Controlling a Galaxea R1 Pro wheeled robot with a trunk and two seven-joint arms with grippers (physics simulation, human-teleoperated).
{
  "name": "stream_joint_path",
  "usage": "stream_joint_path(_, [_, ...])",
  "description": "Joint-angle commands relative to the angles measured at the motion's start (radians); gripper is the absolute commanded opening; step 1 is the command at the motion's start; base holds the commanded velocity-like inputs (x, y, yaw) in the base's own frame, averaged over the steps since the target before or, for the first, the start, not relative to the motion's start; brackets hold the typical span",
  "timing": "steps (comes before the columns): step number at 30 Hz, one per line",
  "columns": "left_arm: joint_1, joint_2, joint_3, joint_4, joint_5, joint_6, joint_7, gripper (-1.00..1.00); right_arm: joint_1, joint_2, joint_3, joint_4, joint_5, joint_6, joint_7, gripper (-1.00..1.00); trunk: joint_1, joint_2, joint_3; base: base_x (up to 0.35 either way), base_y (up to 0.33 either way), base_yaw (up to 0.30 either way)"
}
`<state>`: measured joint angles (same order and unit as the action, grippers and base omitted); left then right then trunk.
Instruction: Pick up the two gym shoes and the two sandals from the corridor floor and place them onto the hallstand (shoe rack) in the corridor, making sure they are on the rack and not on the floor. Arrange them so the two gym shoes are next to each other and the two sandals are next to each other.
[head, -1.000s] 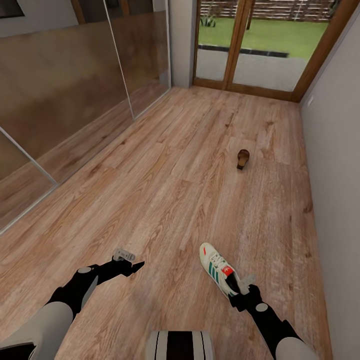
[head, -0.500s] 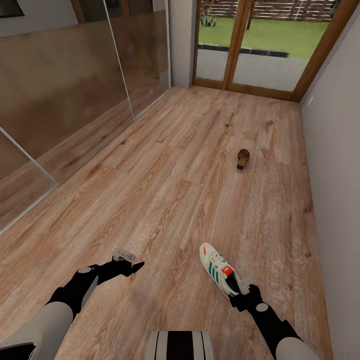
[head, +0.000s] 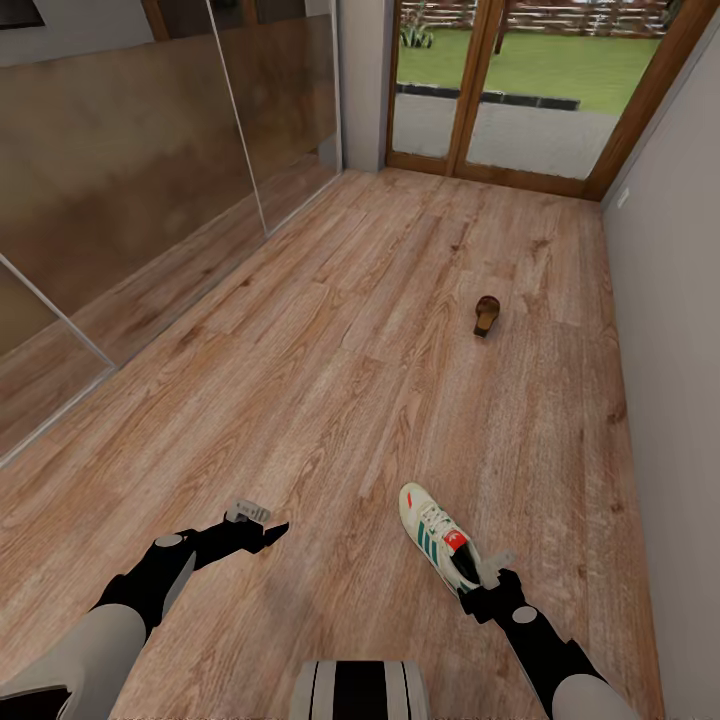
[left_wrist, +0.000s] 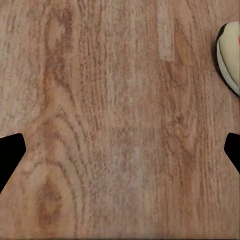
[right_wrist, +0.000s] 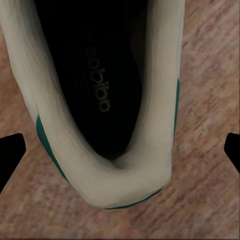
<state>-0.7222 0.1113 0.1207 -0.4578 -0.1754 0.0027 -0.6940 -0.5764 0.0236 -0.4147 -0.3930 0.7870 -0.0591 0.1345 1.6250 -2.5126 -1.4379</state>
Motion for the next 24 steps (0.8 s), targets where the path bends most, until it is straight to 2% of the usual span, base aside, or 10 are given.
stream_joint_path(1, [0.000,-0.001,0.008,-0.001,-0.010,0.000,-0.007,1.00,0.000,0.001,-0.009,-0.001,0.008,-0.004,0.007,1.00,0.000,-0.001,-0.005,0.000,0.000,0.000])
stream_joint_path(24, [0.006,-0.001,0.009,-0.001,-0.010,-0.001,-0.007,1.00,0.000,0.002,-0.009,-0.001,0.006,-0.004,0.007,1.00,0.001,-0.001,-0.008,0.000,0.000,0.000])
